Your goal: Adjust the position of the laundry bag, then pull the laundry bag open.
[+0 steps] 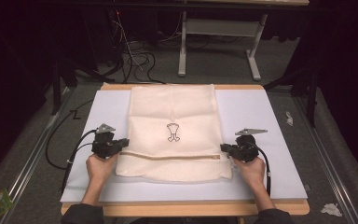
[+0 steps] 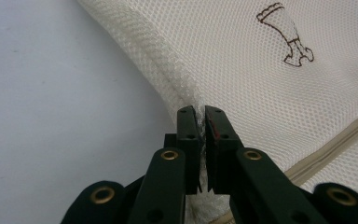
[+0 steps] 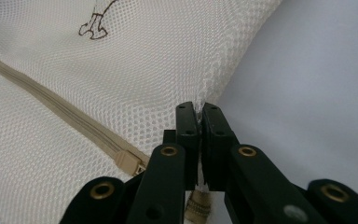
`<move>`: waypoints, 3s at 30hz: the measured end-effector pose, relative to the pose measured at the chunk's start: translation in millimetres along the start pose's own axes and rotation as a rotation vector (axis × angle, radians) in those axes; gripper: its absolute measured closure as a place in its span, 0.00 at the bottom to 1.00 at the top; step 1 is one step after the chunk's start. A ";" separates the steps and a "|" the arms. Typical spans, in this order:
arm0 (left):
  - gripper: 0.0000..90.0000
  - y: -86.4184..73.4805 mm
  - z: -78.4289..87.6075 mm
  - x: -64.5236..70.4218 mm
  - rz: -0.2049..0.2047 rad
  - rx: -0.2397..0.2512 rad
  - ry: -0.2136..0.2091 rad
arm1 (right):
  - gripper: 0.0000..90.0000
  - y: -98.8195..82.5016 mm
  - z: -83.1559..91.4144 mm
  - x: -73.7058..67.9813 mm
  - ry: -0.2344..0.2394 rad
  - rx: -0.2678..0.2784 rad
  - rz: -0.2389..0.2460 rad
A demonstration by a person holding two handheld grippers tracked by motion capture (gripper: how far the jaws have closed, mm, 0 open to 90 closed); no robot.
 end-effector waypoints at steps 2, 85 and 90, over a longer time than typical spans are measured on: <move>0.95 0.3 -0.7 1.2 -0.004 -0.002 0.000 | 0.98 -0.7 0.7 1.4 0.002 0.001 -0.011; 0.65 -5.2 -23.7 46.5 -0.179 0.088 0.063 | 0.50 -28.2 36.0 39.4 -0.082 0.111 -0.080; 0.63 -9.2 -23.5 67.5 -0.183 0.138 -0.011 | 0.47 -28.9 30.1 39.8 -0.084 0.080 -0.082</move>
Point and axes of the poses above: each handheld gripper's, and its own axes: z roughly backward along the jaws, y roughly out of its top, x roughly to its right, the point moved 5 cm from there along -z, roughly forward along the jaws, and after that the axes turned 6 degrees about -y, right-handed, at the moved point
